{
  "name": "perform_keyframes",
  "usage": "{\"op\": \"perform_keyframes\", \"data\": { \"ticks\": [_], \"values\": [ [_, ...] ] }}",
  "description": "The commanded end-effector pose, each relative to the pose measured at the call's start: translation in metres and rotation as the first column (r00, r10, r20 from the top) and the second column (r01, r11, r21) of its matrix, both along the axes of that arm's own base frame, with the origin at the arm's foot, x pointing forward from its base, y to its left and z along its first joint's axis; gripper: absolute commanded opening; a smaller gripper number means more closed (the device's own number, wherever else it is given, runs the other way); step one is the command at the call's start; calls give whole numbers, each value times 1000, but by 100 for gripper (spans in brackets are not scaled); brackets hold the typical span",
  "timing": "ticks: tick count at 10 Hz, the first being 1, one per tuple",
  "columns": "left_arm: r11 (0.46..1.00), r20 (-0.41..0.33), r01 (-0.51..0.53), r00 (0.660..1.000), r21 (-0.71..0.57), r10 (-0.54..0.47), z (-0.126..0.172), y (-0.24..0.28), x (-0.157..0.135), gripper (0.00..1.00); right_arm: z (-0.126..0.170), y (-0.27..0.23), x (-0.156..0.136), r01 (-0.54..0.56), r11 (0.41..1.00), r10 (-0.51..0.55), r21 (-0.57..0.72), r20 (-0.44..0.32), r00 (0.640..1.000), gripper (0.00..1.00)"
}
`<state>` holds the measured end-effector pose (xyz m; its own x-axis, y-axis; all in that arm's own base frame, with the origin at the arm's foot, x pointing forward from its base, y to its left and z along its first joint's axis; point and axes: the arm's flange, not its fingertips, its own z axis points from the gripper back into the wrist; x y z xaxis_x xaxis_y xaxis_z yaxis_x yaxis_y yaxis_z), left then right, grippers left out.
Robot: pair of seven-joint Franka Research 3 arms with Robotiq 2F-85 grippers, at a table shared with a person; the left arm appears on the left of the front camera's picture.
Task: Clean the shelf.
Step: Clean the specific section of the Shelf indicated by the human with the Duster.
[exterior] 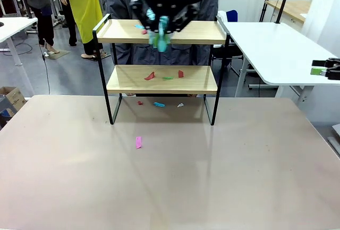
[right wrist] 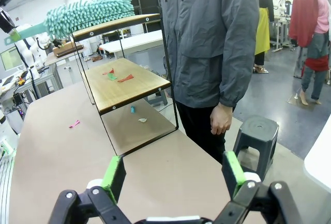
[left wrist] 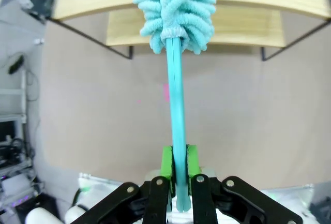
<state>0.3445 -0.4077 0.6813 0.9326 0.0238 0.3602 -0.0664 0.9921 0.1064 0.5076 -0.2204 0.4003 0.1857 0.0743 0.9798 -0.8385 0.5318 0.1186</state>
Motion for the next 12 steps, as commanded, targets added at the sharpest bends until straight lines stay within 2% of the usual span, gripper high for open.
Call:
{"op": "perform_keyframes", "data": {
  "ticks": [1,3,4,5,7,8,9,11,12],
  "values": [
    [997,2,-9,1000,78,9,-11,42,-13,13,3,2,-1,4,1000,-4,-3,5,1000,100],
    [984,37,-33,999,175,27,-10,77,-16,13,3,2,-1,4,1000,-4,-3,5,1000,100],
    [957,90,-76,995,279,53,-6,92,-17,13,3,2,-1,4,1000,-4,-3,5,1000,100],
    [942,117,-88,992,323,52,-2,102,-19,13,3,2,-1,4,1000,-4,-3,5,1000,100],
    [940,183,-98,982,328,39,8,109,-29,13,3,2,-1,4,1000,-4,-3,5,1000,100],
    [968,226,-71,974,242,15,18,106,-38,13,3,2,-1,4,1000,-4,-3,5,1000,100],
    [946,128,-88,991,313,50,7,102,-22,13,3,2,-1,4,1000,-4,-3,5,1000,100],
    [946,128,-88,991,313,50,7,102,-22,13,3,2,-1,4,1000,-4,-3,5,1000,100],
    [949,155,-85,987,302,39,13,100,-29,13,3,2,-1,4,1000,-4,-3,5,1000,100]
  ]
}}
